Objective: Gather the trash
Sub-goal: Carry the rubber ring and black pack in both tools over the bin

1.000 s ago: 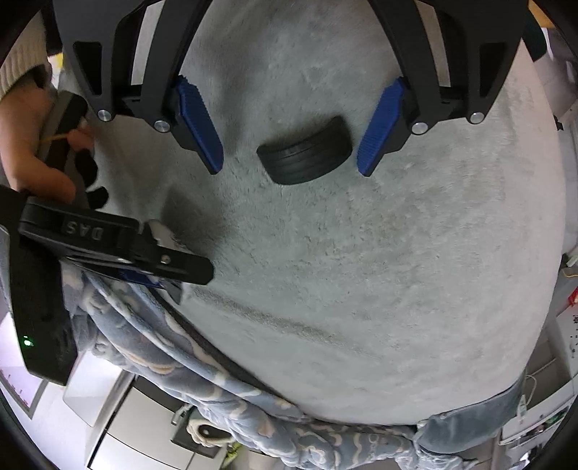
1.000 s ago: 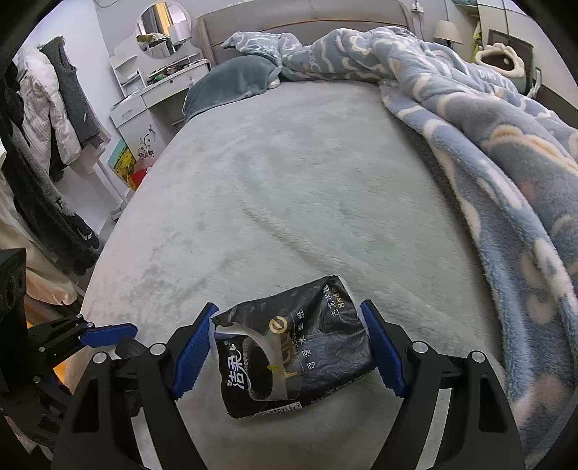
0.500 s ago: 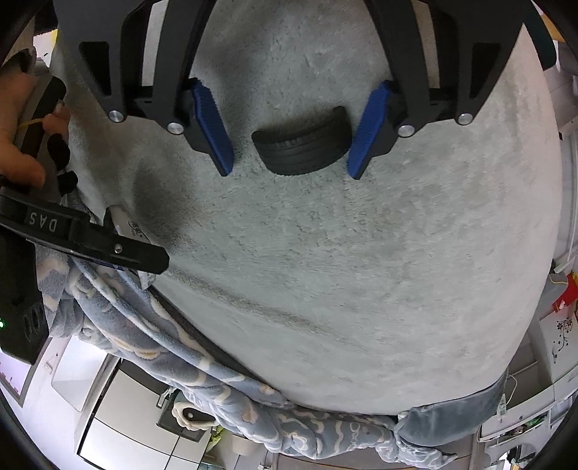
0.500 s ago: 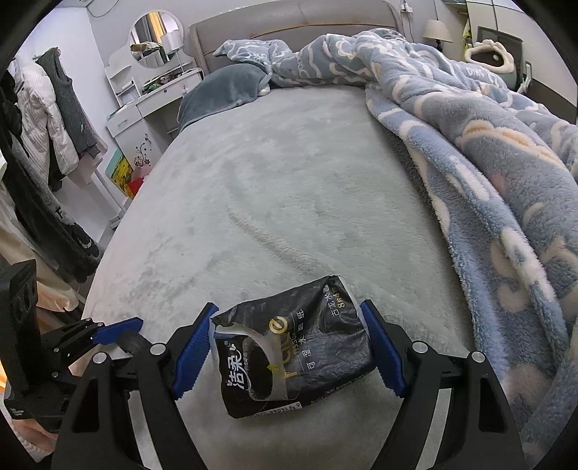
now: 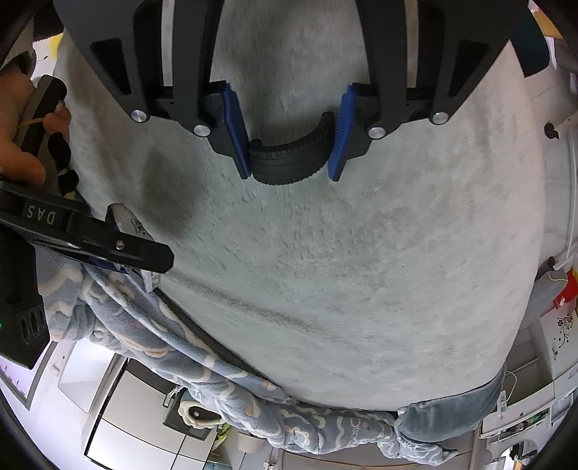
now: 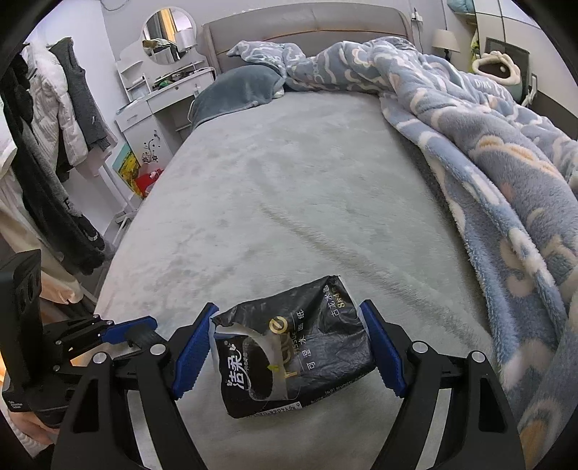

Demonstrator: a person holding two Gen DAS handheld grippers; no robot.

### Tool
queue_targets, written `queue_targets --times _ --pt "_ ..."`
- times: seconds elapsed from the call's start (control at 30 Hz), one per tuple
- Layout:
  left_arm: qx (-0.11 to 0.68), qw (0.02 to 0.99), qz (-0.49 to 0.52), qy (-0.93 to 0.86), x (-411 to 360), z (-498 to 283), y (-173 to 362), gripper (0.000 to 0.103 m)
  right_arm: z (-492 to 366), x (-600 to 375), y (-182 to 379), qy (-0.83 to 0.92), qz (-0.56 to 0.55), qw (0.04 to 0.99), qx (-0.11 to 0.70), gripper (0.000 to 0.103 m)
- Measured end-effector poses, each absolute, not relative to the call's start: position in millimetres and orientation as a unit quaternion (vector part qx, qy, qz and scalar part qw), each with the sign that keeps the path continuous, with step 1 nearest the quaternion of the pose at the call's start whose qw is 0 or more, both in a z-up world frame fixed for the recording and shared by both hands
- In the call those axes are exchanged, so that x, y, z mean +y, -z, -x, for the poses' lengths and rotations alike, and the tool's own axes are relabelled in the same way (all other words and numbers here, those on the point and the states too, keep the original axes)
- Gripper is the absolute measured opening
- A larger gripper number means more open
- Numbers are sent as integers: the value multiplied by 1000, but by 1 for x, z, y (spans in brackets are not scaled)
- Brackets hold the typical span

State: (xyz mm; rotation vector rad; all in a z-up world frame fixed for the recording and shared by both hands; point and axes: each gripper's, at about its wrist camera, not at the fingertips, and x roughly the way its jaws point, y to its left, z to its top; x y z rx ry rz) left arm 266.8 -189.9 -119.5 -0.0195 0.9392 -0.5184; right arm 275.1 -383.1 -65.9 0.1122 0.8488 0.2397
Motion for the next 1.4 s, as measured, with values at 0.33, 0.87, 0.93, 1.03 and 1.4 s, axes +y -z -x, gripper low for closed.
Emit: queue_targets --times 0.33,0.87,0.93,1.03,1.4 --pt "444 862 10 246 -157 -236 105 46 -251 -351 57 -123 -54 906 402 80" --pt "441 865 8 238 -91 -181 92 46 -206 -283 52 -141 -50 907 394 80" --pt "441 866 7 235 -81 -174 92 46 -201 -274 53 -144 -50 906 394 80" --pt "441 867 6 233 -70 -166 92 46 -195 -261 54 -148 -49 905 395 80" --pt "455 865 14 211 -14 -142 104 46 -175 -202 61 -173 -45 899 399 80"
